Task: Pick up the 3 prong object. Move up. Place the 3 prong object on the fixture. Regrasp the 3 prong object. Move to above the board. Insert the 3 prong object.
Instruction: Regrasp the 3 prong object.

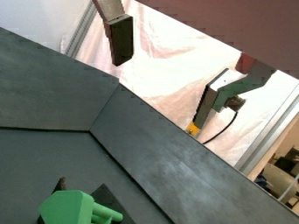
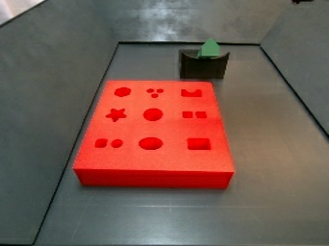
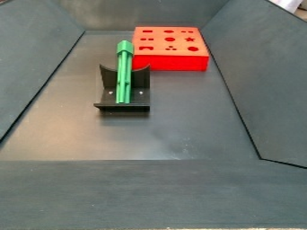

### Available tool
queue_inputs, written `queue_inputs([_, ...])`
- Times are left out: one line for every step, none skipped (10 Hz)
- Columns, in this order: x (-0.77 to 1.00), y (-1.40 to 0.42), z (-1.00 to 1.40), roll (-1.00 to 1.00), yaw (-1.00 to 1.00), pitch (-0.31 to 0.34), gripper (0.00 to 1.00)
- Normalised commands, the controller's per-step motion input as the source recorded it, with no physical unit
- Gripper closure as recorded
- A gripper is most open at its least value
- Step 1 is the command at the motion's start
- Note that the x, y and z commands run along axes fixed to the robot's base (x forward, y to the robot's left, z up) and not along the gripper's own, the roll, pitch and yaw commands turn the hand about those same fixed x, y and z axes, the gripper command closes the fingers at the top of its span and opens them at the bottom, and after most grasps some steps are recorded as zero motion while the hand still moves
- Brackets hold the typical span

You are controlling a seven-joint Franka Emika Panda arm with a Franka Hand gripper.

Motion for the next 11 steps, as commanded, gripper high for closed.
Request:
queue_inputs([0.03, 0.04, -1.00, 0.27, 0.20, 0.077, 0.00])
queue_inputs([0.03, 0.04, -1.00, 0.26, 0.19, 0.053, 0.00])
queue_inputs([0.04, 0.03, -1.00, 0.23, 0.18, 0.021, 0.00])
queue_inputs([0.05, 0.03, -1.00, 0.19, 0.16, -0.008, 0.00])
queue_inputs([0.06, 0.02, -1.00, 0.15, 0.14, -0.037, 0.00])
queue_inputs([0.07, 0.02, -1.00, 0.12, 0.12, -0.058, 0.00])
queue_inputs([0.08, 0.02, -1.00, 0.09, 0.09, -0.080, 0.00])
queue_inputs([0.09, 0.02, -1.00, 0.08, 0.06, -0.092, 0.00])
queue_inputs([0.10, 0.02, -1.00, 0.08, 0.04, -0.090, 0.00])
queue_inputs([0.11, 0.01, -1.00, 0.08, 0.02, -0.087, 0.00])
queue_inputs([0.12, 0.01, -1.00, 0.08, 0.00, -0.066, 0.00])
